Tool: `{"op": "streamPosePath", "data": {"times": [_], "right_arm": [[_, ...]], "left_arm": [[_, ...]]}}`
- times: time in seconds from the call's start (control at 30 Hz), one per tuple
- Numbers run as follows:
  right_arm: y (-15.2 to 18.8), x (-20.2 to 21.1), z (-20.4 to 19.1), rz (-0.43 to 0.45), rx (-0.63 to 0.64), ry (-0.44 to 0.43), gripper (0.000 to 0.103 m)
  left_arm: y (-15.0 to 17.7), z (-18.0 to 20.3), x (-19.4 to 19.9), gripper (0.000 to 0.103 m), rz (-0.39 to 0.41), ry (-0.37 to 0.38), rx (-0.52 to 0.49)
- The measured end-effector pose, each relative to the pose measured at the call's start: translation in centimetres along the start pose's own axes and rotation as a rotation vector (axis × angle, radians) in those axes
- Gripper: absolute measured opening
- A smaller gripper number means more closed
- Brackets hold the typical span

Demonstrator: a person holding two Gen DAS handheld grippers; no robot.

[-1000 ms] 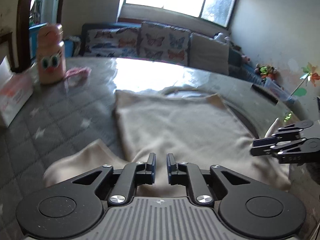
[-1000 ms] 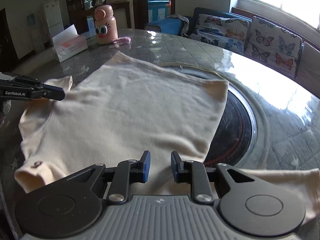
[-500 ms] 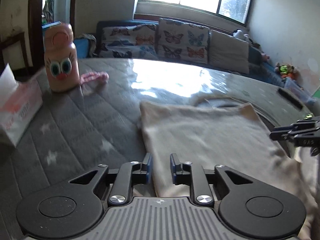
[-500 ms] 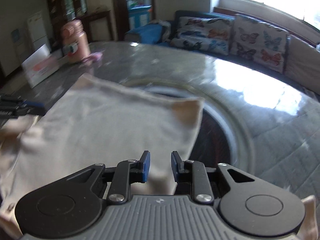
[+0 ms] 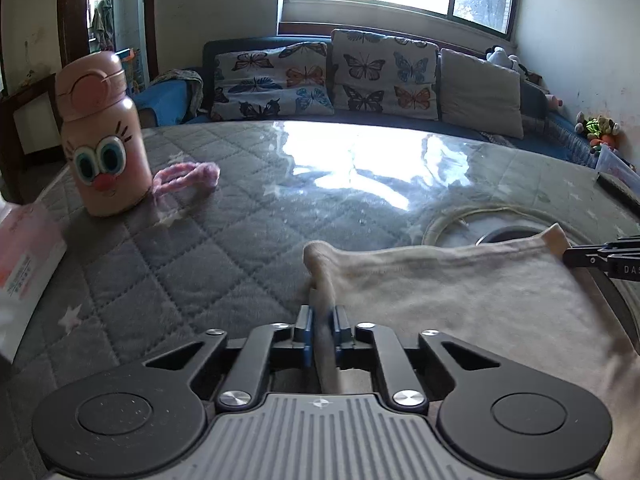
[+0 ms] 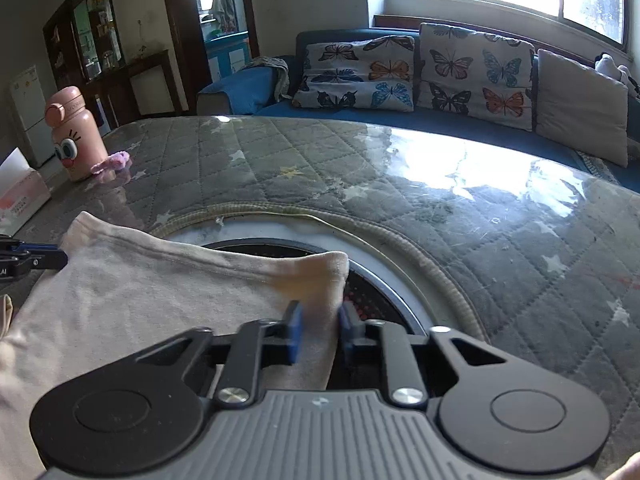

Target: Fold clothes

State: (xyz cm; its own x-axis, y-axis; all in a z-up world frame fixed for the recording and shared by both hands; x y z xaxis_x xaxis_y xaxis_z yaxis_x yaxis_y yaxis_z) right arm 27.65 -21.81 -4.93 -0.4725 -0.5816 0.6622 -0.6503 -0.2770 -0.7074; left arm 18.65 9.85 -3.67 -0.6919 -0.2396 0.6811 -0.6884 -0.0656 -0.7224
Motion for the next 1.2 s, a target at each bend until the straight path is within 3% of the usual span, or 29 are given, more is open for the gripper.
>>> {"op": "streamPosePath", "data": {"times": [0.13, 0.37, 0.53, 0.57, 0.6, 0.9, 1.1, 1.2], "right_arm": [[-0.1, -0.1, 0.1, 0.014, 0.006, 0.073, 0.003], [-0.3, 1.9, 0.5, 0.019, 0.013, 0.081, 0.011], [0.8, 5.8, 0.8, -0.003, 0.022, 0.110, 0.015], [1.3, 6.7, 1.1, -0.005, 0.015, 0.123, 0.021], [1.9, 7.7, 1.6, -0.006, 0.002, 0.140, 0.026], [7.6, 15.7, 6.5, -0.017, -0.119, 0.308, 0.035], [10.8, 17.3, 9.7, 0.022, -0.221, 0.373, 0.042], [11.5, 17.4, 10.3, 0.058, -0.260, 0.356, 0.040]], "left_arm": [[-0.8, 0.8, -0.8, 0.011, 0.016, -0.017, -0.020], [-1.0, 2.2, 1.3, 0.020, 0.067, -0.006, -0.049], [0.4, 4.1, 5.5, 0.029, 0.106, 0.091, -0.090], [0.9, 4.7, 6.2, 0.030, 0.107, 0.116, -0.100], [1.6, 5.5, 7.1, 0.030, 0.106, 0.143, -0.115], [8.2, 11.7, 13.6, 0.035, 0.091, 0.369, -0.275], [10.9, 13.3, 14.9, 0.035, 0.060, 0.415, -0.302], [11.6, 13.5, 14.9, 0.035, 0.037, 0.411, -0.303]]}}
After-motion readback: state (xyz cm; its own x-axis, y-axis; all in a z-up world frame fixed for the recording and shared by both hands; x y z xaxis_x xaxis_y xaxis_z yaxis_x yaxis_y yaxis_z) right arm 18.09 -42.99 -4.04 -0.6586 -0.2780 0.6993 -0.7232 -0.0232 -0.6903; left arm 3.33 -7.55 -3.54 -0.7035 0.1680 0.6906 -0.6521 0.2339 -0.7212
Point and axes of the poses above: each gripper's, at about its wrist camera, not at the fingertips, and x roughly against the way its jaws point, z to its right, y to its underside, the point moved 3 cm from there along -x, roughly the way its jaws point, and after that the axes turned 14 degrees about -y, right-handed, at the moved point
